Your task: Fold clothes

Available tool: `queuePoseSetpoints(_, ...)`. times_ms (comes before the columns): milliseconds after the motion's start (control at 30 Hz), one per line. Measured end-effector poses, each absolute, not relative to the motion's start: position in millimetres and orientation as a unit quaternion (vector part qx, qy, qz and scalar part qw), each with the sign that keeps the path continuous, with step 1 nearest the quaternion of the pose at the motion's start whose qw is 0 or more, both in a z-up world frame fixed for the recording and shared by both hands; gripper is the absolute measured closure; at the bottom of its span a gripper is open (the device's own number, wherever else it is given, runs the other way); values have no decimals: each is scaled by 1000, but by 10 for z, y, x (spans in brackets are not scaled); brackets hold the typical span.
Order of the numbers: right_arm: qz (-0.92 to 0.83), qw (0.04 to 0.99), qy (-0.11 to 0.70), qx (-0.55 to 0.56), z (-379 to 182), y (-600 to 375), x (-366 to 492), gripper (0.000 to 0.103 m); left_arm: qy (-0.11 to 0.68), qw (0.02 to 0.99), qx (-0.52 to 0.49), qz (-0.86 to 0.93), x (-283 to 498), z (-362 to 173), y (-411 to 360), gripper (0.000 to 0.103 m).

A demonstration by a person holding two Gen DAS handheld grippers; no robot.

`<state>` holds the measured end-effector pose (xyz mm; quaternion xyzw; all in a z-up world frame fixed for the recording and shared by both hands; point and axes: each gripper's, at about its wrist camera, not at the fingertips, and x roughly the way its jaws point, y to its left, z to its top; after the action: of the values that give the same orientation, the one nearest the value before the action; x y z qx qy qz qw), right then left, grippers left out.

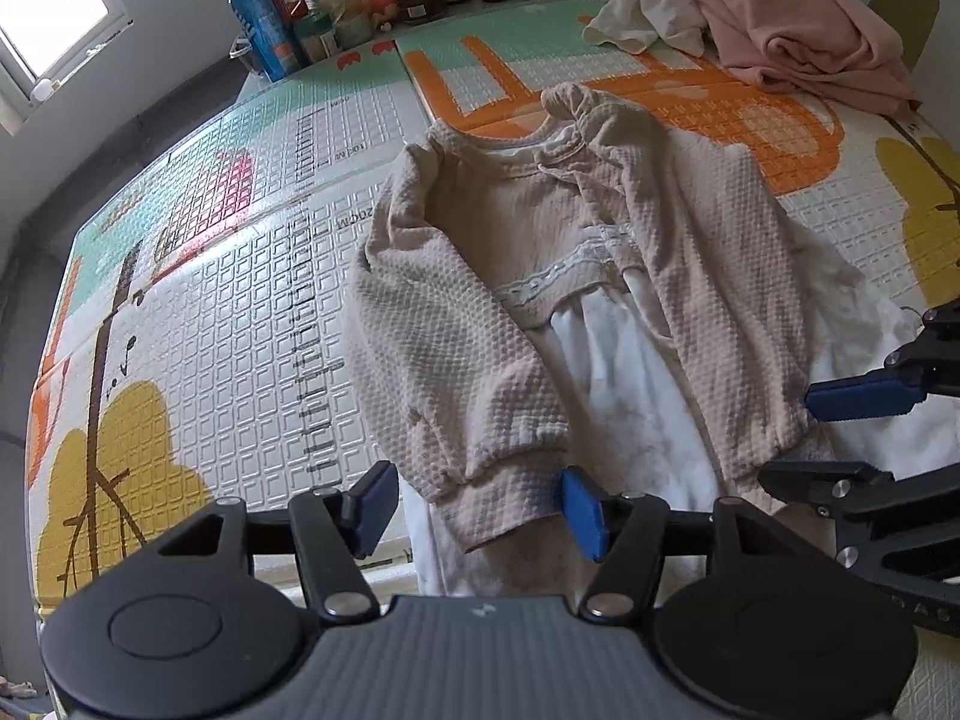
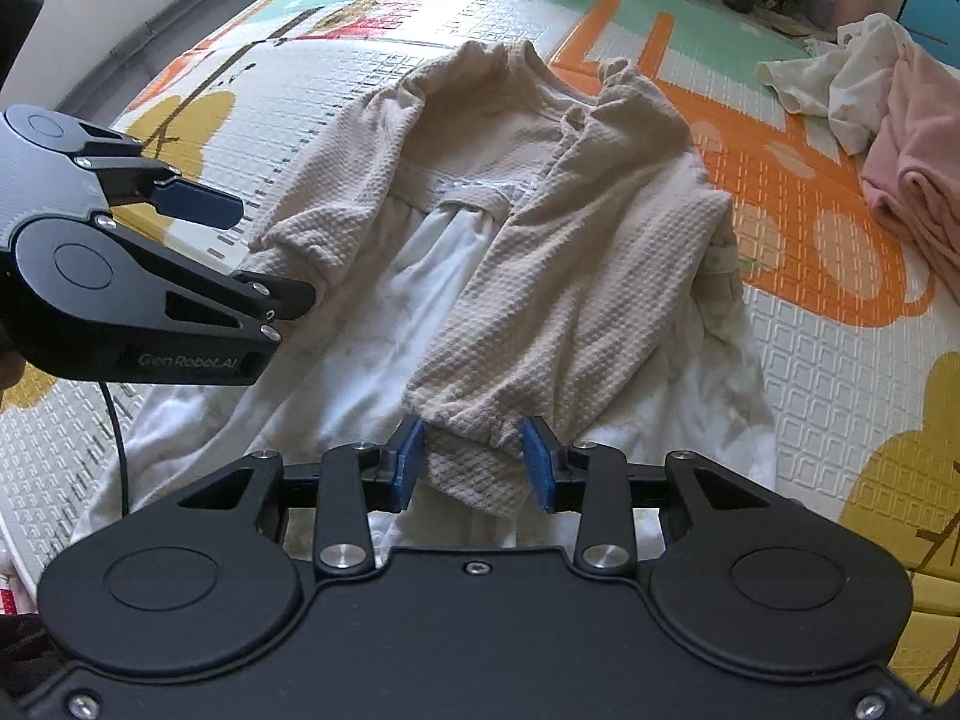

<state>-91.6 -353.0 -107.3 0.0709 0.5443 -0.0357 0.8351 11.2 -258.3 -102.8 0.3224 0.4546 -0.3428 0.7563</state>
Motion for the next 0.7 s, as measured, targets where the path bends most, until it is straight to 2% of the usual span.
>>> queuePoseSetpoints(167,-38,834,546,68,-1119,-3504,-890,69,463,754,315,-345,134,-1077,-2587,46)
queuePoseSetpoints(300,-39,834,547,69,-1139,-3503,-882,73,467,752,311,-347,141,-1102,-2586,56)
queuePoseSetpoints(367,-40,833,547,71,-1137,-3512,-880,79,463,752,315,-348,129,-1097,-2587,71)
queuePoseSetpoints(467,-42,833,547,77,-1119,-3533,-883,87,462,753,312,-349,141,-1066,-2585,83)
queuePoseSetpoints(567,-45,833,545,83,-1079,-3557,-892,92,464,754,308,-349,169,-1022,-2577,88)
queuePoseSetpoints(700,-46,842,531,87,-925,-3599,-915,93,453,757,317,-348,172,-939,-2576,91)
